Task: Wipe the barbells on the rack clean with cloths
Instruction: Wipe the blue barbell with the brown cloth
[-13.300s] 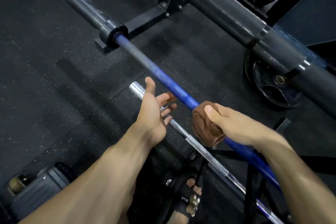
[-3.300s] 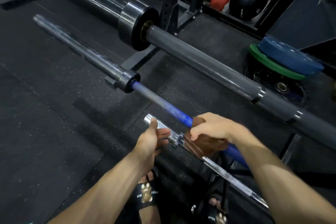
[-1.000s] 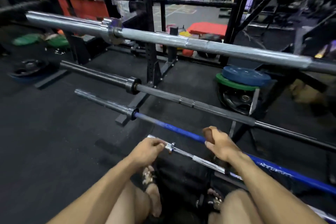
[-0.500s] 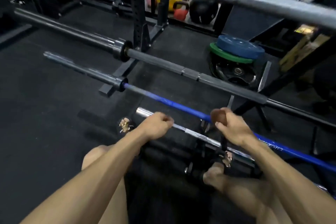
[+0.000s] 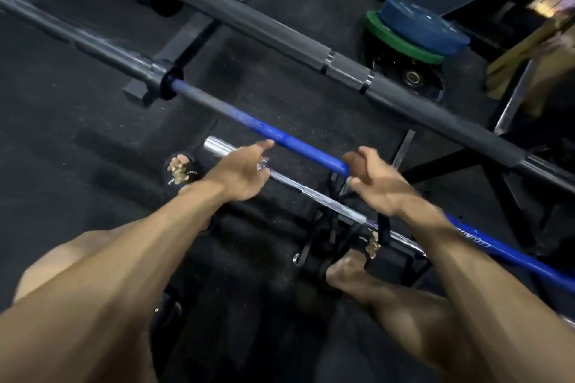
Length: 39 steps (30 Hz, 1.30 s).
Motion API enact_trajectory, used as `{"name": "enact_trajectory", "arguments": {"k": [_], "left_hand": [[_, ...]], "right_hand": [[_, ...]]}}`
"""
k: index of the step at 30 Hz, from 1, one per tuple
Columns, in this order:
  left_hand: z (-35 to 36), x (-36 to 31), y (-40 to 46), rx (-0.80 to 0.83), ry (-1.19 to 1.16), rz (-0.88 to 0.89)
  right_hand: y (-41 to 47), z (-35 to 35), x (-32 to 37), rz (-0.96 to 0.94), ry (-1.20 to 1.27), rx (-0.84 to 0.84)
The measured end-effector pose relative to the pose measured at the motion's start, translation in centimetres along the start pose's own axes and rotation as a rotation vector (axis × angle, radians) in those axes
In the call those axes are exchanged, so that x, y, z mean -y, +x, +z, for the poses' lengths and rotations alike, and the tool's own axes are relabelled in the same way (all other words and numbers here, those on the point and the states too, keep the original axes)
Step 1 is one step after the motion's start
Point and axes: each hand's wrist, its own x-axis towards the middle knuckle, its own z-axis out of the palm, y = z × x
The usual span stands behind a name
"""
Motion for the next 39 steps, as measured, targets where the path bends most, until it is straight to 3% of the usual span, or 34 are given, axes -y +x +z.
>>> {"name": "enact_trajectory", "arguments": {"k": [2,6,8,14,22,29,33,39], "left_hand": [[-0.7,-0.2,0.5,-0.012,0.017,0.009],[-2.2,0.1,2.0,0.016,0.1,-0.028],[-2.6,0.3,2.8,0.024,0.106,-0.039],[-3.1,0.2,4.2,0.029,0.136,-0.046],[-3.0,1.3,4.8,-0.021,0.075,-0.052],[-3.4,0.7,4.6,-0.047,0.015,-0.052],[-3.5,0.4,4.3,-0.081,-0.031,-0.062],[-3.0,0.1,4.2,-0.119,-0.136,-0.088]], "right_hand": [[-0.3,0.7,-0.6,-0.065,-0.033,0.034],[-0.8,1.7,-1.3,-0.263,-0.125,-0.115],[-1.1,2.7,-1.7,-0.274,-0.124,-0.141],[-1.9,3.4,-3.5,-0.204,-0.143,-0.126],[2.3,3.2,1.0,0.001,-0.313,-0.149],[5.8,3.2,4.6,-0.119,-0.394,-0.07],[3.5,3.1,1.5,-0.118,-0.208,-0.187],[1.4,4.8,-2.1,-0.013,-0.176,-0.344]]}}
